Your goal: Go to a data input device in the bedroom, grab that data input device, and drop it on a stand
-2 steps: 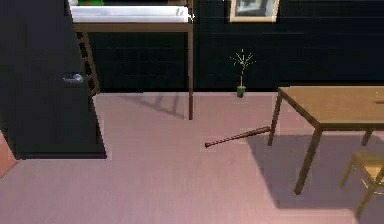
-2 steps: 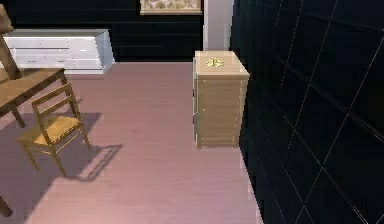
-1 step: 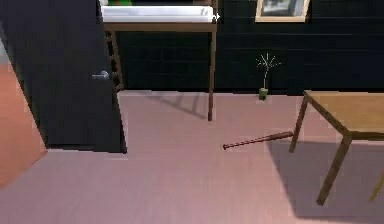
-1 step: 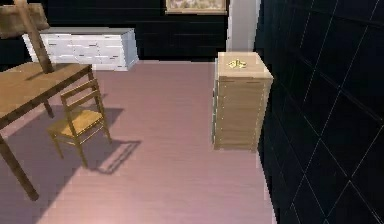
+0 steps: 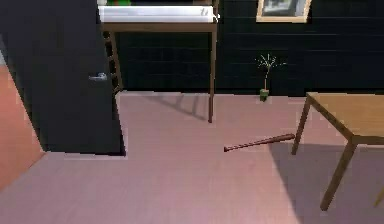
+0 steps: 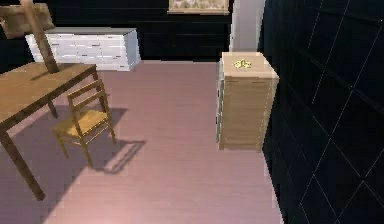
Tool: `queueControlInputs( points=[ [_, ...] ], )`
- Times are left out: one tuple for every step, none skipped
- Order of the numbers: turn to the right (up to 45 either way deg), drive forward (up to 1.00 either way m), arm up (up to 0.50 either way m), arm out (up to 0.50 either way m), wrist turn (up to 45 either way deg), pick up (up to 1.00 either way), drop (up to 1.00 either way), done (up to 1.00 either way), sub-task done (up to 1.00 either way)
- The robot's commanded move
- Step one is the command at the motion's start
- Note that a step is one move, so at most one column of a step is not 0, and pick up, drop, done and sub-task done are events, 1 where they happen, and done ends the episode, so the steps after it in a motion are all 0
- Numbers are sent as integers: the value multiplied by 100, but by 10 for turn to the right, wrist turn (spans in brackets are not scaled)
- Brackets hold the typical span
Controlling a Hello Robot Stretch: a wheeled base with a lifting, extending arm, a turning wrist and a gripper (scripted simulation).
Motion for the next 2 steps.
queueControlInputs(
  points=[
    [-270,0,0,0,0,0,0,0,0],
    [0,100,0,0,0,0,0,0,0]
  ],
)
